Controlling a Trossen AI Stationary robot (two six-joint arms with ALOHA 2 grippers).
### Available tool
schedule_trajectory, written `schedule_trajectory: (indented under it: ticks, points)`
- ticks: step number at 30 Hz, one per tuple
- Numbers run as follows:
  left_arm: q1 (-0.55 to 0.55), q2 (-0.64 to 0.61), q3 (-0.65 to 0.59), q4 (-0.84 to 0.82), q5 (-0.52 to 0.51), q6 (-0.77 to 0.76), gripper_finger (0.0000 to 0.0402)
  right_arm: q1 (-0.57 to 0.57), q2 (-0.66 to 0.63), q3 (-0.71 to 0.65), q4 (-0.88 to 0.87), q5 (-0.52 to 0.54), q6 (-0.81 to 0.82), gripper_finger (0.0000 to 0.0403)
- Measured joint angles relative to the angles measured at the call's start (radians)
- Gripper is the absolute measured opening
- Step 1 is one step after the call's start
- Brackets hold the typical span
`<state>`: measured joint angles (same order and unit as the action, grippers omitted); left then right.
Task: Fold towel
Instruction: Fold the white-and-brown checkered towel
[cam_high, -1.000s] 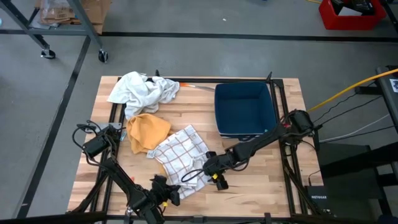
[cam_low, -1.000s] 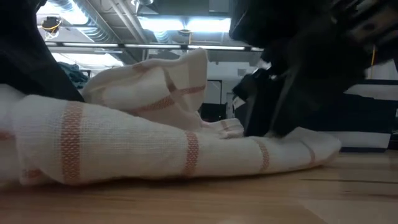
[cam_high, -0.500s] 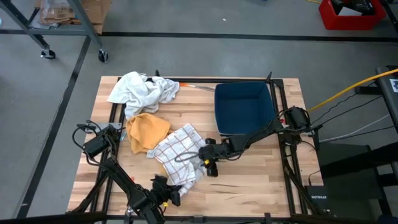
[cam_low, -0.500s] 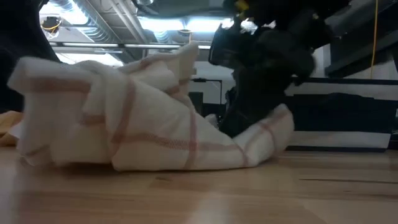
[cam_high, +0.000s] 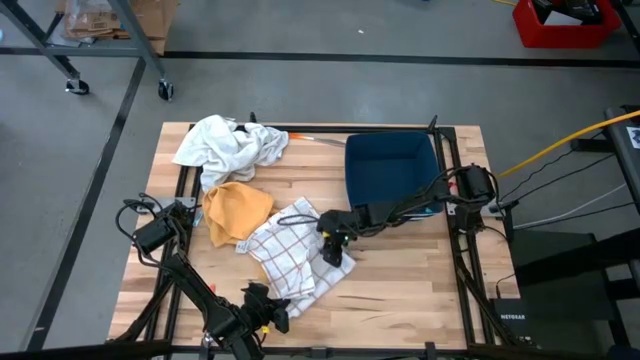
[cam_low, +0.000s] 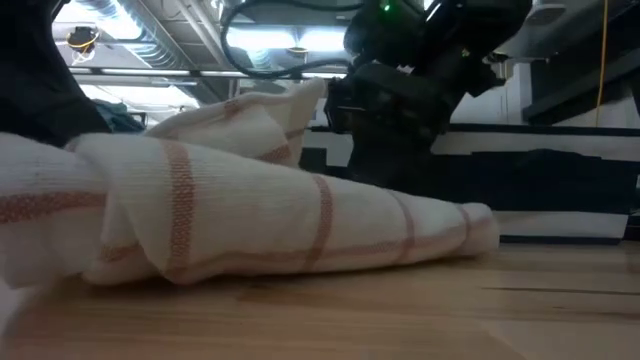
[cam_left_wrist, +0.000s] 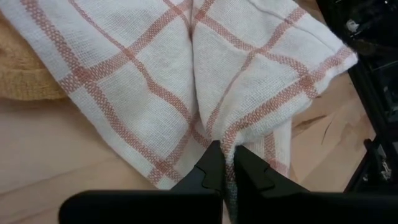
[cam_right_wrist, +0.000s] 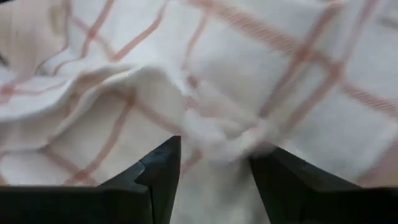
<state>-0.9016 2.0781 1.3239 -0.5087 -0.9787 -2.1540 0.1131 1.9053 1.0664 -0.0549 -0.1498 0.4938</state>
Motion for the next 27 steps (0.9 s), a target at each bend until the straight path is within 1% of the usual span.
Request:
schedule_trajectory:
  ticks: [3, 7, 10, 14, 17, 20, 23, 25, 27]
  points:
    - [0.000, 0.000, 0.000, -0.004, 0.000, 0.000, 0.0003, -0.025, 0.000, 0.000, 0.000, 0.016, -0.001, 0.0192]
    - [0.000, 0.000, 0.000, -0.005, 0.000, 0.001, 0.0003, -0.054, 0.000, 0.000, 0.000, 0.076, -0.004, 0.0192]
    - [0.000, 0.000, 0.000, -0.005, 0.000, 0.018, 0.0003, -0.072, 0.000, 0.000, 0.001, 0.082, -0.004, 0.0192]
    - [0.000, 0.000, 0.000, -0.005, 0.000, 0.021, 0.0003, -0.076, 0.000, 0.000, 0.003, -0.001, -0.014, 0.0192]
    - [0.000, 0.000, 0.000, -0.010, 0.000, 0.011, 0.0003, -0.063, 0.000, 0.000, 0.007, -0.083, -0.036, 0.0192]
    - [0.000, 0.000, 0.000, -0.037, 0.000, -0.086, 0.0003, -0.042, 0.000, 0.000, 0.008, -0.131, -0.058, 0.0192]
    - [0.000, 0.000, 0.000, -0.068, 0.020, -0.195, 0.0003, -0.016, 0.000, 0.000, 0.009, -0.140, -0.094, 0.0192]
    - [0.000, 0.000, 0.000, -0.069, 0.045, -0.198, 0.0003, 0.003, 0.000, 0.000, 0.008, -0.137, -0.128, 0.0192]
    - [0.000, 0.000, 0.000, -0.069, 0.054, -0.169, 0.0003, 0.018, 0.000, 0.000, 0.008, -0.122, -0.167, 0.0192]
